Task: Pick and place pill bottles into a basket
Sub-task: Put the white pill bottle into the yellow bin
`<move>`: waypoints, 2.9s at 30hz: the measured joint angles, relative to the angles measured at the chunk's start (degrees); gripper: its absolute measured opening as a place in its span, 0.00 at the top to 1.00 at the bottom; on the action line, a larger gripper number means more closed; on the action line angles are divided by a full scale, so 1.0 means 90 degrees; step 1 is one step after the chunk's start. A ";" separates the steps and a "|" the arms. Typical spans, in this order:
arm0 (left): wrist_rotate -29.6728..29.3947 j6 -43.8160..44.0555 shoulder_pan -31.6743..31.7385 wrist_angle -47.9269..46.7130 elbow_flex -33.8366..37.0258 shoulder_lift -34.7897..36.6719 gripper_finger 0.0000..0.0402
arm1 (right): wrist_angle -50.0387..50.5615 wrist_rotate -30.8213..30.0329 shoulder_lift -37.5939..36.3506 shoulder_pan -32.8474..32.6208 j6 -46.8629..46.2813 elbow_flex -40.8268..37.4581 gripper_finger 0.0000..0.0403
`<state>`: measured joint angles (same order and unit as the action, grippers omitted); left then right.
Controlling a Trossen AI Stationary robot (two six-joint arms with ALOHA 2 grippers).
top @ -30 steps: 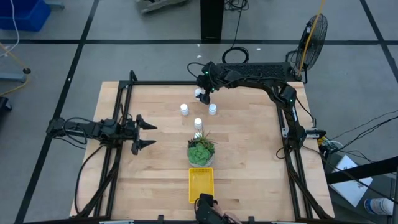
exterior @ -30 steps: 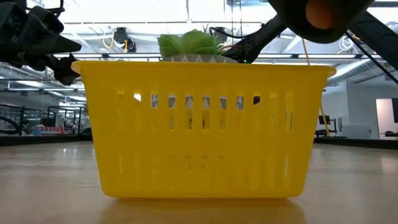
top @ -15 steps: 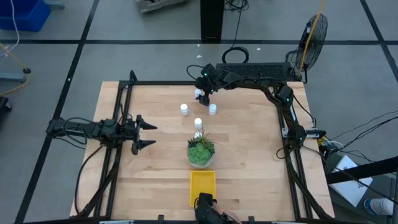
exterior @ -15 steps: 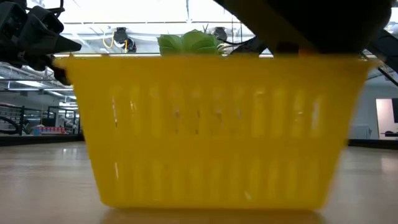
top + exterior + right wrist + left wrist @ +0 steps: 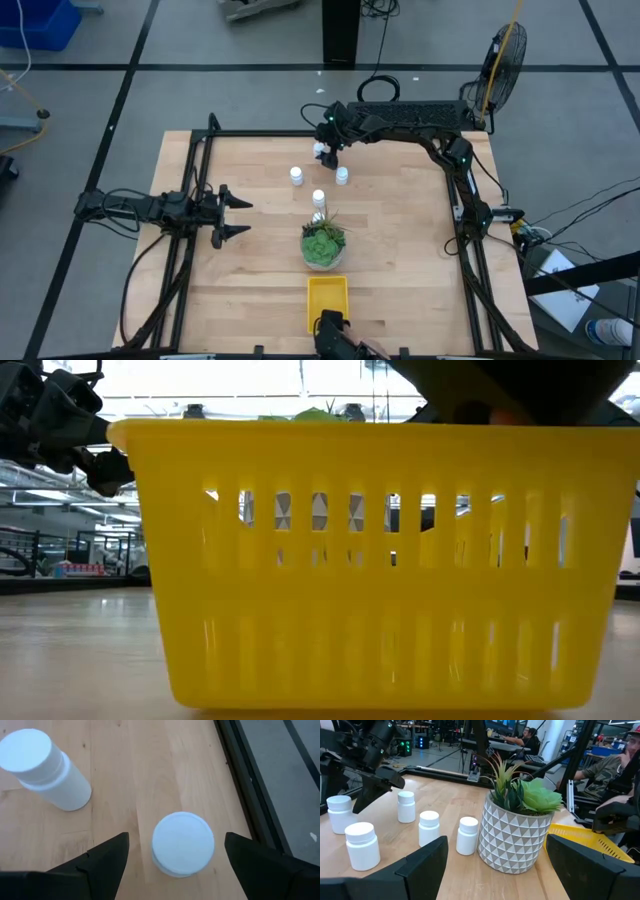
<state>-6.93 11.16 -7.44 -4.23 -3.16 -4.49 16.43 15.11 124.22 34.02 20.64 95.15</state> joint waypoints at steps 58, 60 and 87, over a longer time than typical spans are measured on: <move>-0.0071 -0.0045 0.0002 -0.0034 -0.0005 0.0000 0.15 | 0.1979 -0.1035 -0.3127 -0.2108 -0.0965 0.0024 0.61; -0.0071 0.0002 0.0001 -0.0034 -0.0005 0.0000 0.15 | 0.2037 -0.1035 -0.3273 -0.2393 -0.1141 0.0024 0.60; -0.0116 0.0735 0.0001 -0.0086 -0.0005 -0.0001 0.15 | 0.0884 -0.1530 -0.3538 -0.5913 -0.3370 -0.0698 0.60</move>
<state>-7.98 17.77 -7.43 -5.01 -3.20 -4.50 24.38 1.34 92.38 -19.20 -9.68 88.87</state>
